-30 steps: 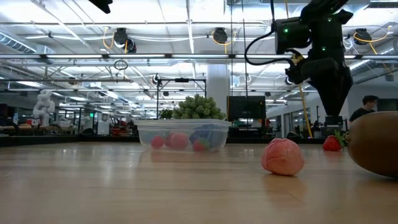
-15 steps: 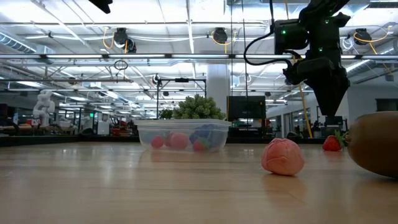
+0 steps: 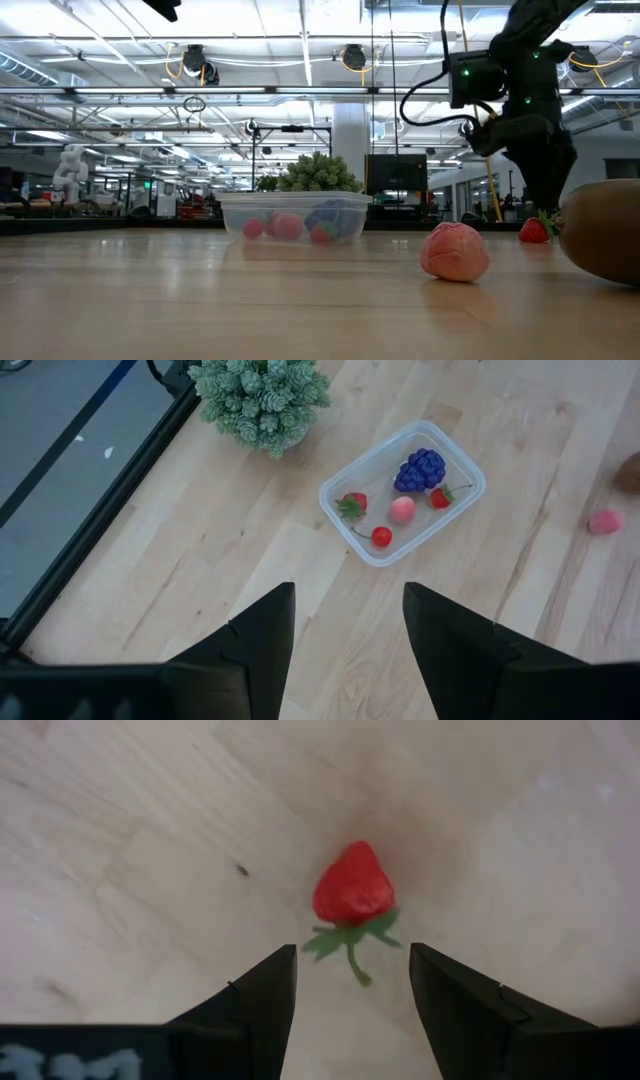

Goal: Pick and placing Produce into tupperware
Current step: Put the strawberry into the transparent bin

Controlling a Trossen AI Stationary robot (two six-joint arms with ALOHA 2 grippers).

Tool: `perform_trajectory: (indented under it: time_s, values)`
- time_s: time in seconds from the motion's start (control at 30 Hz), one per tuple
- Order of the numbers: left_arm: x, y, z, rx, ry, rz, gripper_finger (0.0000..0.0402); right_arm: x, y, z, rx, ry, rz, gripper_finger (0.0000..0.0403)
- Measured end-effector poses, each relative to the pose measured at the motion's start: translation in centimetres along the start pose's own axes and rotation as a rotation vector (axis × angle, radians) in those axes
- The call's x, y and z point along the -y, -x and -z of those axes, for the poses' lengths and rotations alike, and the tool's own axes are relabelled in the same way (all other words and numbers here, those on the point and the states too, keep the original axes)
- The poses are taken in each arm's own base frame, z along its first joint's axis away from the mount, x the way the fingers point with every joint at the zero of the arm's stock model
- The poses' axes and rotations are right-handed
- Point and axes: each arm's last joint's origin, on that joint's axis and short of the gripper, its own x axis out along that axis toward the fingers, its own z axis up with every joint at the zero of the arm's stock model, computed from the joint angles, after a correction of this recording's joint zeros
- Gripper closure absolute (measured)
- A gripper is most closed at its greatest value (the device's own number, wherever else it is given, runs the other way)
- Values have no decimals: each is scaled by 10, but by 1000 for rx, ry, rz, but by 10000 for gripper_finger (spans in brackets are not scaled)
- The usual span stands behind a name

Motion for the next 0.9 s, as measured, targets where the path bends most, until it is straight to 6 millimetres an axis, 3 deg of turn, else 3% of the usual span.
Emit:
perform_trajectory:
  time_s: [0.37,0.67,0.9]
  values:
    - [0,0,0,0,5,0,211,-4,-1,-6,60,31,-55,212]
    - [0,0,0,0,5,0,210,-4,-1,-6,61,39,-55,176]
    - [0,0,0,0,4,0,210,-4,-1,-6,61,39,-55,172]
